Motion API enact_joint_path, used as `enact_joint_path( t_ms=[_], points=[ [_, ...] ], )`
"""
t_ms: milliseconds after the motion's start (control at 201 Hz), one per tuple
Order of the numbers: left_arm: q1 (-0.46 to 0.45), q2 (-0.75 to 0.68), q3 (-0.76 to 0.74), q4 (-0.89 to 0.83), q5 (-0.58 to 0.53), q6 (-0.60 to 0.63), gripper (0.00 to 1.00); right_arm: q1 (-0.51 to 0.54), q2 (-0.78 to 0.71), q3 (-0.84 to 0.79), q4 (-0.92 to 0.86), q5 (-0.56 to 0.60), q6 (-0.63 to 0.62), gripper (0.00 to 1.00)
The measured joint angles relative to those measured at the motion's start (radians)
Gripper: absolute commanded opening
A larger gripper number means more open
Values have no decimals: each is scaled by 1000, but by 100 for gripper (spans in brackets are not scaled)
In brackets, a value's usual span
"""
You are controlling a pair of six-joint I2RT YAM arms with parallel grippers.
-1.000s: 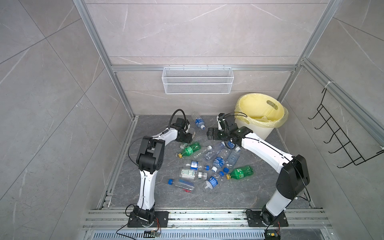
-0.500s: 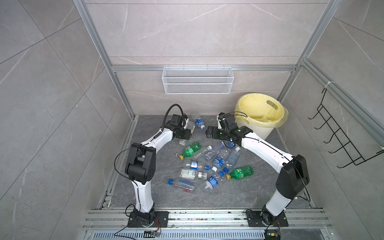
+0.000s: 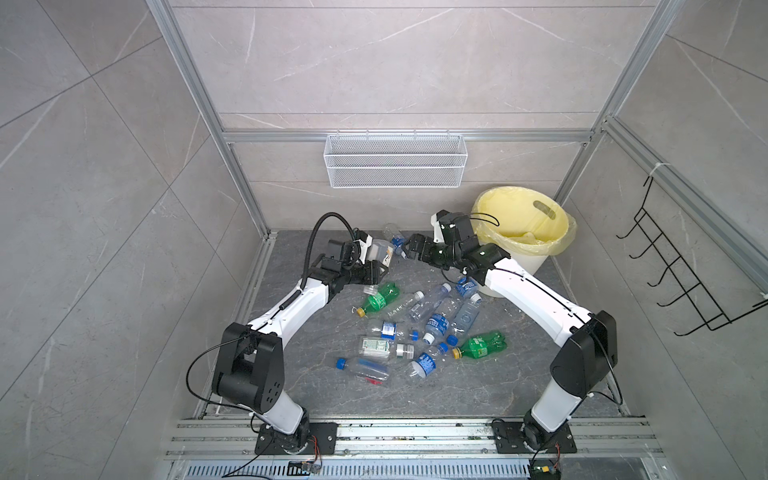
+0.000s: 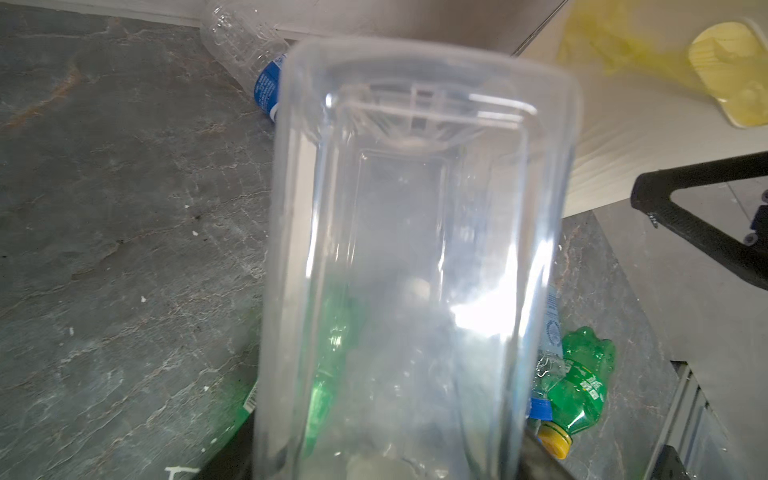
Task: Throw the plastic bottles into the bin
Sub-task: 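Grasp the clear square bottle with the left gripper and lift it, then raise the clear bottle toward the right gripper while the right gripper grasps its cap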
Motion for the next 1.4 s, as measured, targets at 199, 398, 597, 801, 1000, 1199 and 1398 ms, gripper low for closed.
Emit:
enact_joint_path(
  t_ms=[199,398,597,801,1000,1199,1398],
  points=[
    [-34,0,1,35,44,-32,53,0,48,46,16,-50,41,91],
    [-60,0,1,40,61,-44,53,0,93,55,27,-93,71,88],
    [-87,0,2,41,68,-44,54,2,125,76,37,-118,90,82],
    [-100,0,7,41,69,-44,55,4,134,76,44,-129,103,69],
    [-100,0,13,33,77,-44,61,5,134,73,53,-129,103,47],
    [-100,0,14,33,73,-43,77,5,134,72,50,-121,99,37],
    [-100,0,31,29,67,-40,89,4,134,85,-5,-56,44,34]
  ],
)
